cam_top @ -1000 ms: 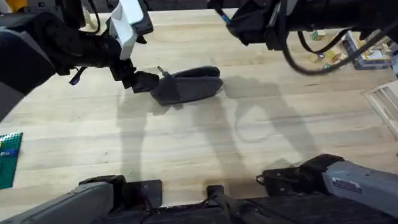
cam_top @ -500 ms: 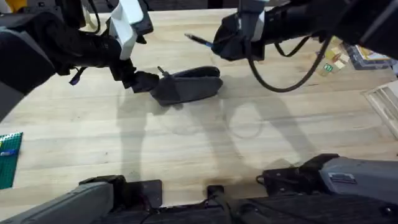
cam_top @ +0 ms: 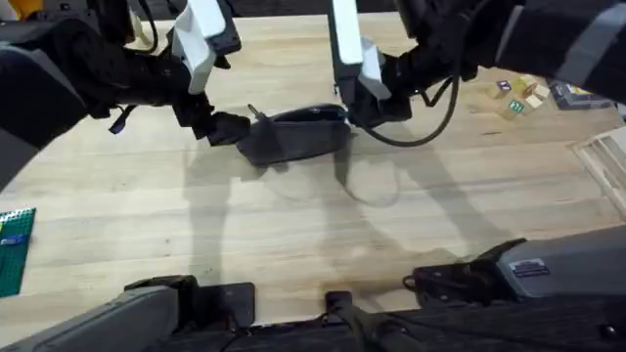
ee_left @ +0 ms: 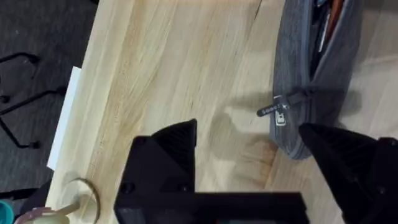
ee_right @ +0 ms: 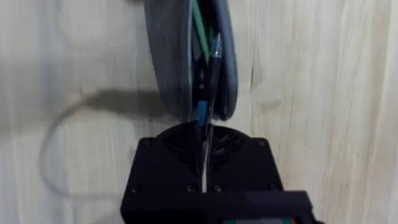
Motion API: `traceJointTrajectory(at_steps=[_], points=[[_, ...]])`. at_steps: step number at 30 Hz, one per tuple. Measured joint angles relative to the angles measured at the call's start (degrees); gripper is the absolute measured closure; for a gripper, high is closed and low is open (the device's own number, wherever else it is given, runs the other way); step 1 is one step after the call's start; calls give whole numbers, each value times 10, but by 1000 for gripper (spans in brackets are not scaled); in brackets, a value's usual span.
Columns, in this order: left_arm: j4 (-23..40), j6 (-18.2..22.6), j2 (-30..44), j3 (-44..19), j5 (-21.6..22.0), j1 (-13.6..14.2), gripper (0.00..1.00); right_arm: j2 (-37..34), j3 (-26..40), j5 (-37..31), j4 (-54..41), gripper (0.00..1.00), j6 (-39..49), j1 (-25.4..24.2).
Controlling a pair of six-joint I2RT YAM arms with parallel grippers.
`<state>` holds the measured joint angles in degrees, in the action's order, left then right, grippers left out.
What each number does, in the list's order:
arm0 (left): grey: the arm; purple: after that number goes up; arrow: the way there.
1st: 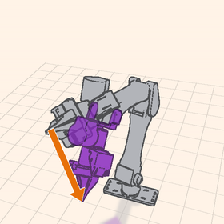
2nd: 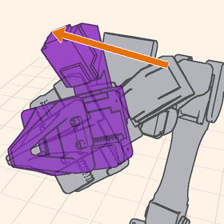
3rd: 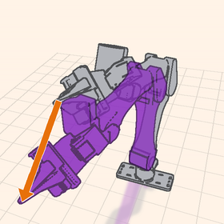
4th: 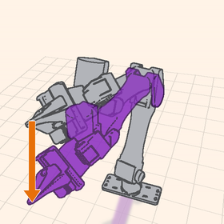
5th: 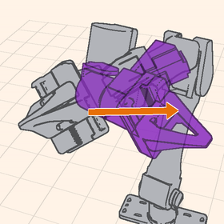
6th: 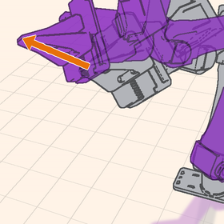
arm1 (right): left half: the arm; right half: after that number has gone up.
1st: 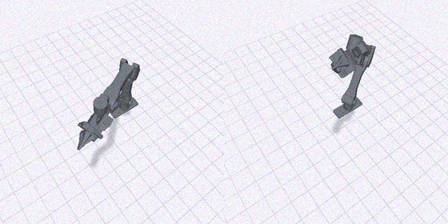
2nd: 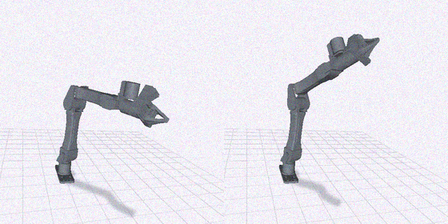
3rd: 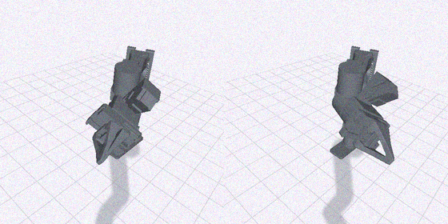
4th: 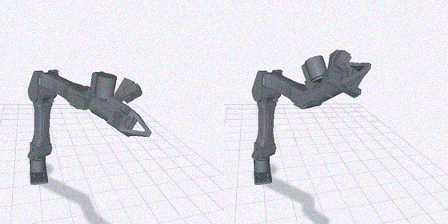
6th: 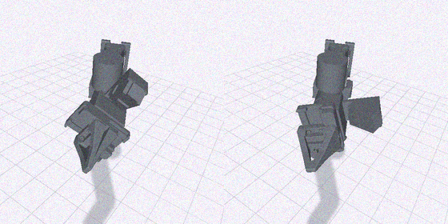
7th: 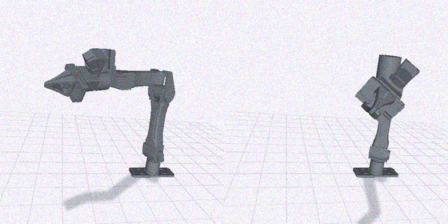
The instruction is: Unzip the bag, pick up the pens from the table one at a time and place them inside, then zip the bag closed.
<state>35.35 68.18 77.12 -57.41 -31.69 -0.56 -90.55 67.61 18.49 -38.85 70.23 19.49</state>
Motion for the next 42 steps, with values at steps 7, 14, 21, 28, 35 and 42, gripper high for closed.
traceJointTrajectory(at_steps=[7, 14, 21, 28, 35, 42], points=[[0, 0, 0, 0, 0, 0, 8, -5, 0, -41, 0, 969, 25, 0], [0, 0, 0, 0, 0, 0, 8, -5, 0, -54, 0, 969, 43, 5], [0, 0, 0, 0, 0, 0, 8, -11, 1, -56, 20, 969, 93, 55], [0, 0, 0, 0, 0, 0, 7, -56, 1, -57, 83, 969, 107, 104], [0, 0, 0, 0, 0, 0, 7, -73, 1, -28, 138, 969, 70, 139], [0, 0, 0, 0, 0, 0, 8, -73, 1, -8, 161, 969, 26, 156]])
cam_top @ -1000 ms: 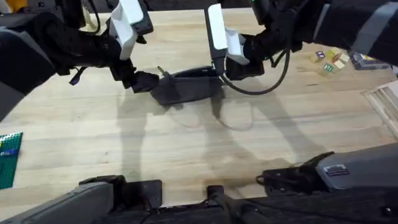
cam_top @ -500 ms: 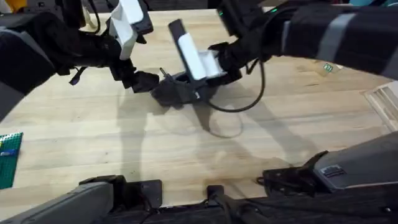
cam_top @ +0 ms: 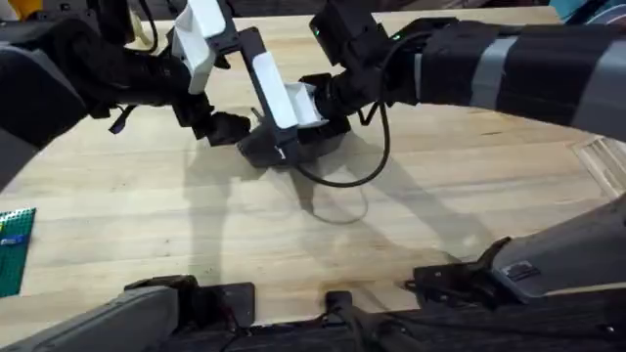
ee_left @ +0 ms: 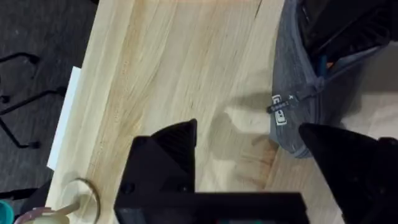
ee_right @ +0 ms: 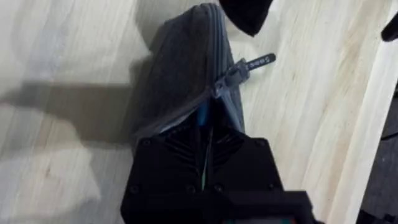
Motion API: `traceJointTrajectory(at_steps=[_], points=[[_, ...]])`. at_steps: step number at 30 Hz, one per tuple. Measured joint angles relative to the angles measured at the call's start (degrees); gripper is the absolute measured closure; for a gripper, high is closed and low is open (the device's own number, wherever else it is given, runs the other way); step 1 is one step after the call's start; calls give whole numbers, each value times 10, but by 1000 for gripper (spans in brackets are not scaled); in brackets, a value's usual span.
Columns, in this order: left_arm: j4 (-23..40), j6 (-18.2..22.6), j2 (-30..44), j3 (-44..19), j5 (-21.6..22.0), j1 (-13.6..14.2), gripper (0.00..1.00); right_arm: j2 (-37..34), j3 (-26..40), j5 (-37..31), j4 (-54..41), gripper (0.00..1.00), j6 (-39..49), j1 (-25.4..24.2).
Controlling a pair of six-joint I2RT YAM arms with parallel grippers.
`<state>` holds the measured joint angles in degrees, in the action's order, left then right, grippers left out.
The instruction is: Unzip the bag, pick up the pens from the table one at a time and place them inside, then zip the bag closed.
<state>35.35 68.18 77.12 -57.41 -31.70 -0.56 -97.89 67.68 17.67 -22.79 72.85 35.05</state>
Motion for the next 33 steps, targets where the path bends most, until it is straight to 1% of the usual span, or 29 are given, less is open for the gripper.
traceJointTrajectory(at_steps=[6, 7, 8, 9, 10, 11, 14, 15, 17, 27, 33], points=[[0, 0, 0, 0, 0, 0, 8, 0, 0, 3, 0, 969, -27, 0], [0, 0, 0, 0, 0, 0, 8, 0, 0, 4, 0, 952, -31, 0], [0, 0, 0, 0, 0, 0, 8, 0, 0, 4, 0, 910, -33, 0], [0, 0, 0, 0, 0, 0, 8, 0, 0, 5, 1, 802, -38, 0], [0, 0, 0, 0, 0, 0, 8, 0, 0, 6, 2, 641, -39, 0], [0, 0, 0, 0, 0, 0, 8, 0, 0, 8, 2, 518, -40, 1], [0, 0, 0, 0, 0, 0, 8, 0, 0, 10, 3, 83, -42, 1], [0, 0, 0, 0, 0, 0, 8, 0, 0, 10, 4, 25, -43, 1], [0, 0, 0, 0, 0, 0, 8, 0, 0, 10, 3, 6, -50, 1], [0, 0, 0, 0, 0, 0, 8, 3, 0, 10, 2, 4, -125, 0], [0, 0, 0, 0, 0, 0, 7, 47, 0, 13, 1, 4, -164, 0]])
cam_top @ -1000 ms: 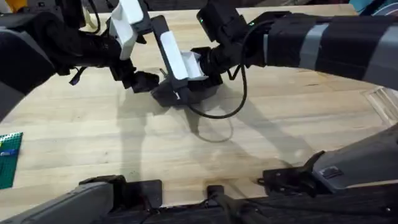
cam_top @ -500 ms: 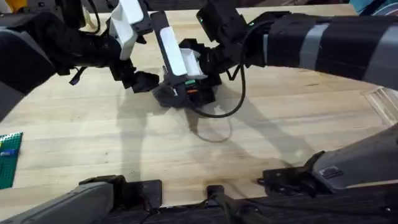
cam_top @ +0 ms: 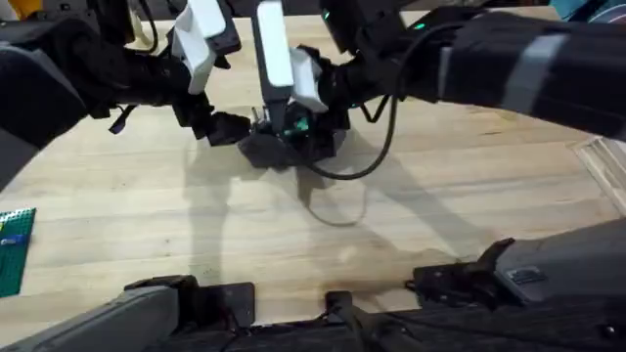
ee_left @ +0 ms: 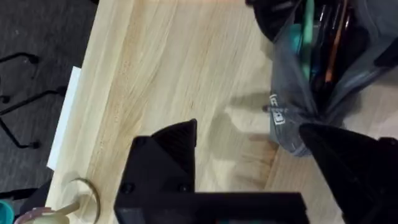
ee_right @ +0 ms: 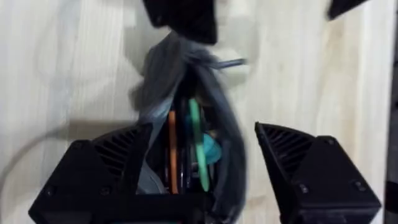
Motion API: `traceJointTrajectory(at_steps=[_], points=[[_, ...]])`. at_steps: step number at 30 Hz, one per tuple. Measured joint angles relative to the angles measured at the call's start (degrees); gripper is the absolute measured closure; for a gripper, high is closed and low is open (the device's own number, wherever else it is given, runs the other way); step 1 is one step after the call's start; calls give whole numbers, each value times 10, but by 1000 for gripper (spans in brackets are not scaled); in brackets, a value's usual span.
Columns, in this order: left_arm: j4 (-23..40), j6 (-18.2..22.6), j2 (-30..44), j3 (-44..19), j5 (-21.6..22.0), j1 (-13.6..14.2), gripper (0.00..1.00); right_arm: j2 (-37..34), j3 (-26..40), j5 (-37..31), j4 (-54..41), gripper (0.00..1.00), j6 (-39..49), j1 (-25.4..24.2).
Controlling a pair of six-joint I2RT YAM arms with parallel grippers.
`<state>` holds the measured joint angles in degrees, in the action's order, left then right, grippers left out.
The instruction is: Unzip the bag, pick up the pens from the table one at a time and place them inside, then zip the bag closed.
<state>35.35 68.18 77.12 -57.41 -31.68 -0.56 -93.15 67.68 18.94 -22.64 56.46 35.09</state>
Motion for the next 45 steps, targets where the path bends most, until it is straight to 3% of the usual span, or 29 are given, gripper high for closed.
traceJointTrajectory(at_steps=[19, 24, 34, 41, 45], points=[[21, 0, 0, 0, 14, -6, 8, 100, 0, 5, 13, 3, -187, 0], [60, 29, 0, 0, 12, -38, 7, 102, 0, 5, 16, 3, -236, 0], [150, 151, 0, 0, -14, -136, 8, 102, 0, 7, 6, 4, -411, 0], [183, 233, 0, 0, -52, -215, 8, 102, 0, 8, -31, 4, -447, 0], [199, 276, 0, 0, -82, -247, 6, 102, 0, 8, -33, 4, -452, 0]])
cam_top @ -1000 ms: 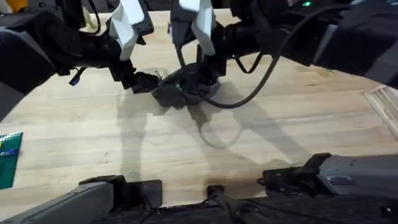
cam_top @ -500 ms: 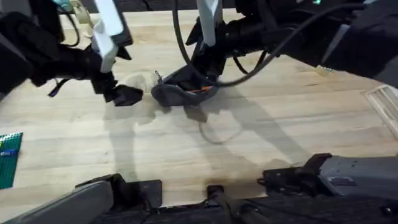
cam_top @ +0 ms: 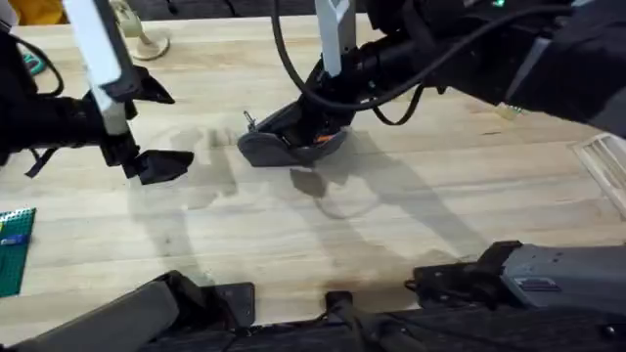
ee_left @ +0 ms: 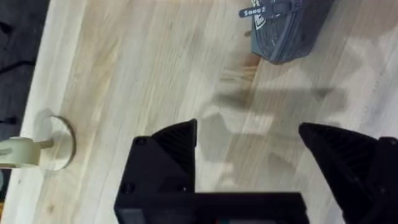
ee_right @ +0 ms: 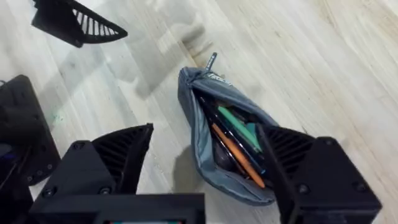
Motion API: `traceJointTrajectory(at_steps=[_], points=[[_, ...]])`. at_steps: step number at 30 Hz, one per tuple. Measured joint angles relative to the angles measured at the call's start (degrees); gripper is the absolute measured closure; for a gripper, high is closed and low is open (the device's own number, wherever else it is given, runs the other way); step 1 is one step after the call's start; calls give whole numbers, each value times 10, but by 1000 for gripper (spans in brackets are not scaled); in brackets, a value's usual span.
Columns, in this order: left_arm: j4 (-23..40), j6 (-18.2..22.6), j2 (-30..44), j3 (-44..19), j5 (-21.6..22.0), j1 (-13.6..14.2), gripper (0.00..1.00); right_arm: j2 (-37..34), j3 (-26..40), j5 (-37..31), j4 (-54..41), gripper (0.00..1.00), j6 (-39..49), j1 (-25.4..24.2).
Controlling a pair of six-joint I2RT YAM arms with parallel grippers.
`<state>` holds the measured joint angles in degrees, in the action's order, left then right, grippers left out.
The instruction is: Unzip the bag, pick up the pens from the table one at a time and place them inside, then zip the bag closed.
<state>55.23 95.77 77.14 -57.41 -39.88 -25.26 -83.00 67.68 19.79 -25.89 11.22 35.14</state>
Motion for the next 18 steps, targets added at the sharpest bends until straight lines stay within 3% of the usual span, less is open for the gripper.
traceJointTrajectory(at_steps=[10, 18], points=[[18, 50, 55, 0, -45, -14, 8, 0, 0, 0, 3, 3, -11, 0], [20, 70, 111, 0, -87, -14, 7, 0, 0, 0, 65, 4, -84, 2]])
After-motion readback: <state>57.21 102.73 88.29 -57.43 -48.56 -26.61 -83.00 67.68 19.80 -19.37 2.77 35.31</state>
